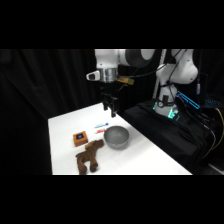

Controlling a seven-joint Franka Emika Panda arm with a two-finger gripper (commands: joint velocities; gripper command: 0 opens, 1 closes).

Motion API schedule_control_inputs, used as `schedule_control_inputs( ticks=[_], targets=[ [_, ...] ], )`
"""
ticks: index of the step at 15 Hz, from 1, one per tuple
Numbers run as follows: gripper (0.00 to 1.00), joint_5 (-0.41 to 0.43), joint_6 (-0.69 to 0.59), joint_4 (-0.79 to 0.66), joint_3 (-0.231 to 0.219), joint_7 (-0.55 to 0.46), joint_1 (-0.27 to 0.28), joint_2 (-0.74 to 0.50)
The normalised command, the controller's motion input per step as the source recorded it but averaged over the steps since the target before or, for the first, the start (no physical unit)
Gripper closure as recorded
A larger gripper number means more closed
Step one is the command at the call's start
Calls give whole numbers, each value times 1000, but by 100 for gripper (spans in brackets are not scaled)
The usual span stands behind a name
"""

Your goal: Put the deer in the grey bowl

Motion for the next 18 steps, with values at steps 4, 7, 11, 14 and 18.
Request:
schedule_control_inputs(
  ticks=[4, 7, 11, 14, 18],
  targets=[
    [0, -33, 32, 187, 33, 68, 31, 164],
    [0, -114, 17, 477, 52, 168, 67, 394],
    [0, -185, 30, 562, 10, 165, 64, 463],
    [0, -225, 26, 520, -65, 140, 35, 441],
    [0, -126, 28, 390, -62, 44, 16, 351]
  ],
)
